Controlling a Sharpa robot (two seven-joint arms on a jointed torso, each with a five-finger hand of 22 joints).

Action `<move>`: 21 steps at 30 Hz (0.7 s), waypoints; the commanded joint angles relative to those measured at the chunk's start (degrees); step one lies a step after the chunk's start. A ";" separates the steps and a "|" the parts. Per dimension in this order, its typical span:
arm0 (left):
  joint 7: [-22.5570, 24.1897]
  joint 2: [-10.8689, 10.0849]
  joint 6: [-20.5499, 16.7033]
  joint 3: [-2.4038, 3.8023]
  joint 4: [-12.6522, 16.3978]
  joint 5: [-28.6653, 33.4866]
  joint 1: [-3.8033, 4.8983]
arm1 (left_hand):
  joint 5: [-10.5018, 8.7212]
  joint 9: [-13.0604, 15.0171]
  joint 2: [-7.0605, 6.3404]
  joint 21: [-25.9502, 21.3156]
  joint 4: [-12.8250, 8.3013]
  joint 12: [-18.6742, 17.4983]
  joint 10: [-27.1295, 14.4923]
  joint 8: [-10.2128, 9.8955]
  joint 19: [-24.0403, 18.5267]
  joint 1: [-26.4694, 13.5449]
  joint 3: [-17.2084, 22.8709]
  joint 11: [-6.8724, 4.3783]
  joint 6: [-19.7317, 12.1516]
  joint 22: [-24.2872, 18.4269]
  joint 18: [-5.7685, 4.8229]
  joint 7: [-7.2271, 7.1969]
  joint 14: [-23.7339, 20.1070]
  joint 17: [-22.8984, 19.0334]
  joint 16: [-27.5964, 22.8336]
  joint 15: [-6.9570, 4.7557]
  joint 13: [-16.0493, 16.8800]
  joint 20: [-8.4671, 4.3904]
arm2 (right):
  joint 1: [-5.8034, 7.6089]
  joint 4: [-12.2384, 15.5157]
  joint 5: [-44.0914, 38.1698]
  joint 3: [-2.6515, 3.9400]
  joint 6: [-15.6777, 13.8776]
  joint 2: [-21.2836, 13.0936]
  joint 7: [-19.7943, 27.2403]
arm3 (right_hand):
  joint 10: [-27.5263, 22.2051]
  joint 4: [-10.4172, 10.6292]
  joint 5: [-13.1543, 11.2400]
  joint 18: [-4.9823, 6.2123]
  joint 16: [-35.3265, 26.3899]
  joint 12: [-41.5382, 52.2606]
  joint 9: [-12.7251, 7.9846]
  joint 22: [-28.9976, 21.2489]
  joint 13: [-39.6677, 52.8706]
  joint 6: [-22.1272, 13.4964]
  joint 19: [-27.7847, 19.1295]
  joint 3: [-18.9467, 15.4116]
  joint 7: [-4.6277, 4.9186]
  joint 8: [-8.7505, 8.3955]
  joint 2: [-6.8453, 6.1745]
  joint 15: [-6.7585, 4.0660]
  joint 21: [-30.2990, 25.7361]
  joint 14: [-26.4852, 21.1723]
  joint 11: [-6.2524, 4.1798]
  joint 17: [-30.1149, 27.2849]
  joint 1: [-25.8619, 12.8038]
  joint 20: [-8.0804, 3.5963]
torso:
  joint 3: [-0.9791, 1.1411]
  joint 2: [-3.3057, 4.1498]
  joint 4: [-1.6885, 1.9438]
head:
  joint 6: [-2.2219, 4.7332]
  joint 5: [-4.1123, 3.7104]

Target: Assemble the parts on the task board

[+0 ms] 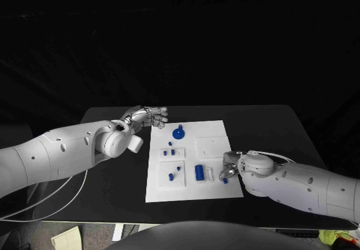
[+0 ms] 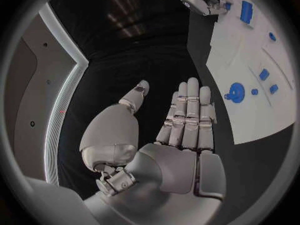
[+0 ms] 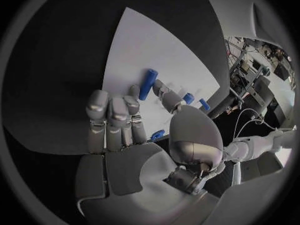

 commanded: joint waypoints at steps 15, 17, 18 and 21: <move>0.08 -0.03 0.86 0.05 0.22 0.27 0.08 | 0.01 -0.08 0.64 -0.37 0.18 0.19 -0.45 0.31 0.20 0.01 0.10 -0.01 -0.44 0.09 1.02 -0.15 0.40 0.17 -0.32 -0.08 -0.07 0.06 | -1.73 -1.20 5.25 -0.93 0.86 -0.47 0.84 | 0.41 0.39 1.22 3.57 -0.24 -0.63 -23.94 0.90 -0.32 0.17 -0.31 5.61 0.52 -0.59 3.11 0.07 0.17 0.04 -0.23 -0.27 7.68 1.08 | -0.06 -0.02 0.07 | -0.07 0.09; 0.08 -0.07 0.82 0.05 0.22 0.27 0.08 | 0.01 -0.08 0.64 -0.38 0.18 0.19 -0.45 0.31 0.20 0.01 0.10 -0.01 -0.45 0.10 1.02 -0.15 0.41 0.18 -0.32 -0.09 -0.07 0.06 | -1.72 -1.32 8.45 -0.93 1.02 -0.66 1.12 | 0.58 0.76 1.67 3.57 -0.19 -0.67 -24.11 0.89 -0.40 0.38 -0.18 5.93 0.49 -0.59 3.98 0.03 0.23 0.08 -0.29 -0.26 6.55 1.26 | -0.06 -0.02 0.08 | -0.14 0.12; 0.07 -0.09 0.81 0.05 0.23 0.27 0.08 | 0.01 -0.08 0.65 -0.38 0.18 0.18 -0.45 0.31 0.20 0.01 0.10 -0.01 -0.45 0.10 1.02 -0.15 0.41 0.18 -0.33 -0.09 -0.07 0.06 | -1.72 -1.35 9.32 -0.92 1.04 -0.76 1.44 | 0.63 0.62 1.97 3.57 -0.14 -0.69 -24.21 0.90 -0.43 0.43 -0.13 6.06 0.46 -0.62 4.29 -0.01 0.28 0.10 -0.31 -0.23 6.04 1.29 | -0.05 -0.03 0.07 | -0.14 0.16; 0.08 -0.09 0.79 0.05 0.22 0.27 0.08 | 0.01 -0.08 0.65 -0.38 0.18 0.19 -0.45 0.31 0.20 0.02 0.11 -0.01 -0.45 0.11 1.02 -0.14 0.41 0.19 -0.33 -0.09 -0.07 0.06 | -1.71 -1.60 13.86 -0.90 1.12 -0.99 2.01 | 0.72 0.78 2.93 3.57 -0.08 -0.72 -24.43 0.89 -0.48 0.58 -0.03 6.14 0.42 -0.64 4.85 -0.05 0.34 0.10 -0.33 -0.20 4.44 1.33 | -0.05 -0.01 0.03 | -0.13 0.24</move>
